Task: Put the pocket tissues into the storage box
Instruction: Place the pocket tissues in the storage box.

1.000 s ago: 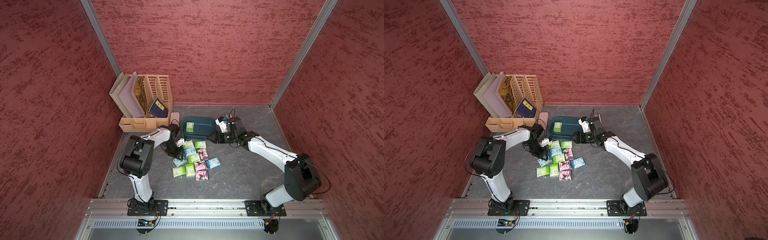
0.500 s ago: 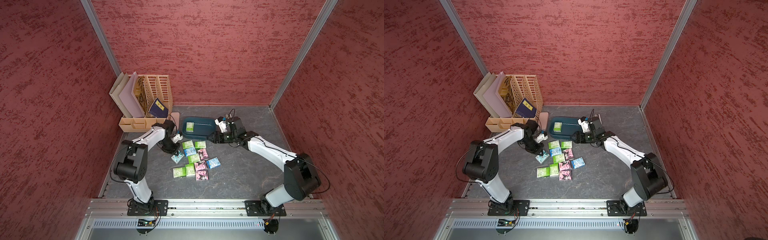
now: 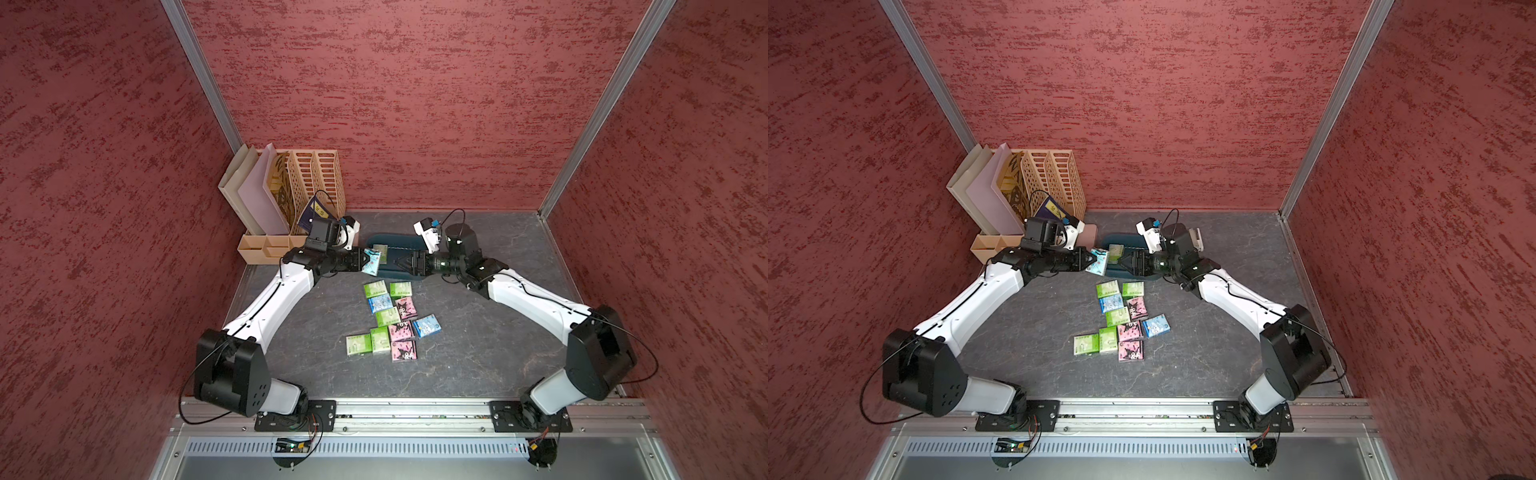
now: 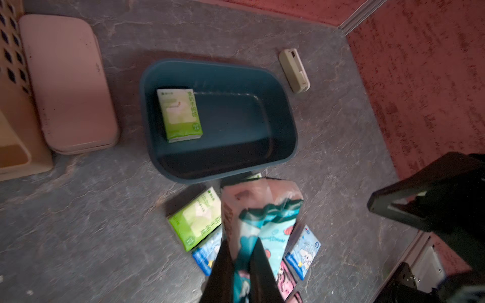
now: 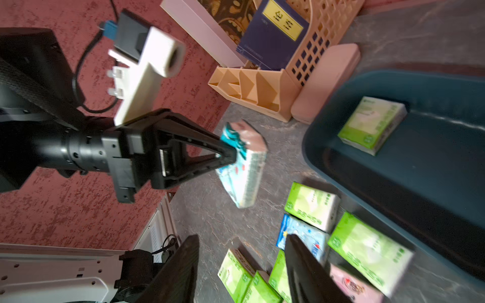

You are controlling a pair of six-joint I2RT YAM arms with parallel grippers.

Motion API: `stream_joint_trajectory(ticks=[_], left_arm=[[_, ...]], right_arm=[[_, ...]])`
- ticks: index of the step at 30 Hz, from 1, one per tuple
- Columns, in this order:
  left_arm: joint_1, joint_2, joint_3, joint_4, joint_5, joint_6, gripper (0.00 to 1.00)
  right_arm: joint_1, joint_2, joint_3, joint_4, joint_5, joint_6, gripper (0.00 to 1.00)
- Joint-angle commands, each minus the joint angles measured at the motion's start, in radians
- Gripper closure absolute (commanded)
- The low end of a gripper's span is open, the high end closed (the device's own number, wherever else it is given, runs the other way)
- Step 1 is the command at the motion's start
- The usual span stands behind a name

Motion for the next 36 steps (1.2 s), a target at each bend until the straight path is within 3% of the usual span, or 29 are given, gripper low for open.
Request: stream_joint_trajectory(ticks=[1,5,20,33,36], left_arm=[[-0.028,0.004,-0.034,0.189,0.048,-0.103,1.00],[-0.031,0.006,-0.048,0.232,0.109,-0.125,1.00],[-0.041,0.003,-0.118,0.303,0.169,-0.093,1.00],[-0.044,-0.012,-0.078,0.223,0.198,-0.045,1.00],[-0.043,-0.015,-0.083,0.227,0.198,-0.048,1.00]], right_arm=[[0.019,0.041,0.029,0.082,-0.013,0.024,0.44],[0.032,0.084,0.044,0.103,-0.005,0.032,0.44],[0.036,0.162,0.041,0.165,0.030,0.078,0.49],[0.036,0.166,0.084,0.107,0.108,0.039,0.49],[0.036,0.170,0.093,0.110,0.101,0.039,0.54]])
